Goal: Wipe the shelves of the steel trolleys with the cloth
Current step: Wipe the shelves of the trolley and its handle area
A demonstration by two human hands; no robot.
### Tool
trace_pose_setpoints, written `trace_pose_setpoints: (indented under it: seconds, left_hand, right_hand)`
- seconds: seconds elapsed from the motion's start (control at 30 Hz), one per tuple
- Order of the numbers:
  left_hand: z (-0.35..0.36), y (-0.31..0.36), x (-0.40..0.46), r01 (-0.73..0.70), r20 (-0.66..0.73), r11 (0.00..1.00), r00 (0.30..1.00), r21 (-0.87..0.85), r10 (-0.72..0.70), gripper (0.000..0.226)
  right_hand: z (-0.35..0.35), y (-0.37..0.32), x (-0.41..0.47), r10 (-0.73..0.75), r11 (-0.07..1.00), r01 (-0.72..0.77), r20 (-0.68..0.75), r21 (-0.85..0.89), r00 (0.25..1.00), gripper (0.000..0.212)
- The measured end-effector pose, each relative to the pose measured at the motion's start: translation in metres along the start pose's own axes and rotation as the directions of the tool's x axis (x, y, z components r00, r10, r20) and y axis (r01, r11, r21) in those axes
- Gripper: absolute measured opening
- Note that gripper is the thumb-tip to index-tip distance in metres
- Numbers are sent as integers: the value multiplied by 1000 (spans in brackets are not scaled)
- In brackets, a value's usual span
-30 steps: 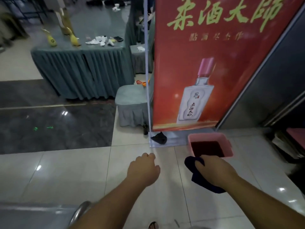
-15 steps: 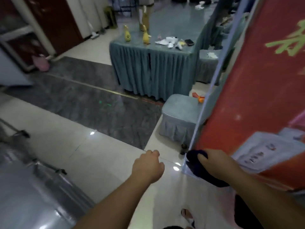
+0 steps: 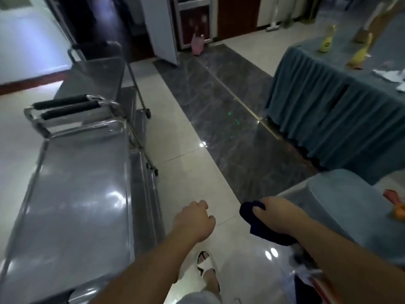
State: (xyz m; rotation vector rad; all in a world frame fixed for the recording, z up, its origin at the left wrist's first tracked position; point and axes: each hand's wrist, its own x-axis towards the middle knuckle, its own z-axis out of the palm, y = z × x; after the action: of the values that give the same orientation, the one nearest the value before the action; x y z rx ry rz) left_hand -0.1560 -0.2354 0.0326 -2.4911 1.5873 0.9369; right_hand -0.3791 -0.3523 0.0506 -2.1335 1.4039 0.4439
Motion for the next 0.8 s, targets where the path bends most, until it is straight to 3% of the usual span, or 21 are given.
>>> trace_pose_setpoints:
  seconds: [0.2,0.37,0.53,0.8]
  left_hand:
    - [-54,-24,77,78,-9,995,997,-70,-78,53]
    - [-94,-41,128,96,-16,994,995,-55,-97,52]
    - [-120,-58,163,168,-42,979,984,-119,-174,52]
    - [-144,-76,213,370,-101,886,906,-279,-410,49]
  right_hand:
    - [-57,-59,97,-72,995,74,28,-70,997,41]
    - [-82,-79,157,-83,996,84,18,-37,996,41]
    - [-110,-98,217,-130,982,140,84,-125,988,43]
    - [-160,-154,329,-365,884,401,181,-241,913,41]
